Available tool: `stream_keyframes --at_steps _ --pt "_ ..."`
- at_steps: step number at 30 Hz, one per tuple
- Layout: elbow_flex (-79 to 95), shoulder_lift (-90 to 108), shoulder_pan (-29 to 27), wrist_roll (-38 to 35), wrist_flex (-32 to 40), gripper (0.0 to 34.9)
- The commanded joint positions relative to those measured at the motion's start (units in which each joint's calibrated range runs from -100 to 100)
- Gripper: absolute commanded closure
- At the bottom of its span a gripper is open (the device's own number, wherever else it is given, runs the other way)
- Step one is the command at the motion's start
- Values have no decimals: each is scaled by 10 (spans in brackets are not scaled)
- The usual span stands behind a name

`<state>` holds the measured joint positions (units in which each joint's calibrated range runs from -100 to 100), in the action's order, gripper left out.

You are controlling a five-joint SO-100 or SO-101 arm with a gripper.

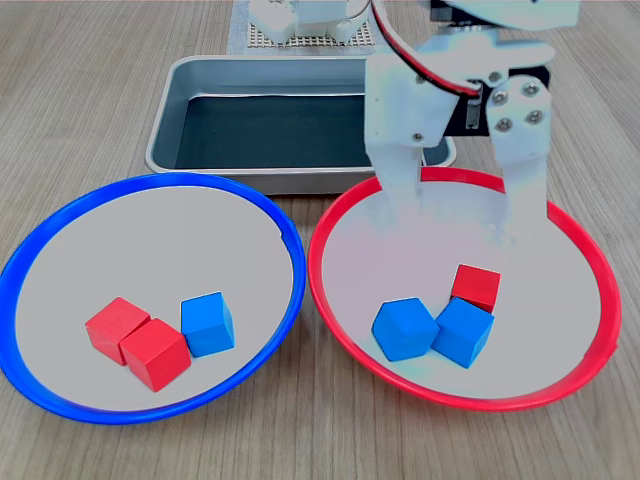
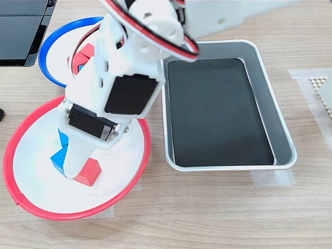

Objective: Relocate any misplaced blocks to their matching dishes.

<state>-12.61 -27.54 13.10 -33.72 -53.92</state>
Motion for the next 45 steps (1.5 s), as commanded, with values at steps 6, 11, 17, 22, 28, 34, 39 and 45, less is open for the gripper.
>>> stream_keyframes --at_steps 6,11,17,22,28,34,39,45 --pt "-30 -5 -9 52 1 141" --pt "-96 -39 -4 78 -36 141" --pt "-171 -84 -5 81 -69 144" --pt "-204 -108 -10 81 -71 146" --pt "-265 -149 -16 79 -91 162" --pt "-298 -171 -21 81 -103 168" --pt "-316 -186 -25 81 -101 173" --pt "-318 -193 -26 78 -90 201"
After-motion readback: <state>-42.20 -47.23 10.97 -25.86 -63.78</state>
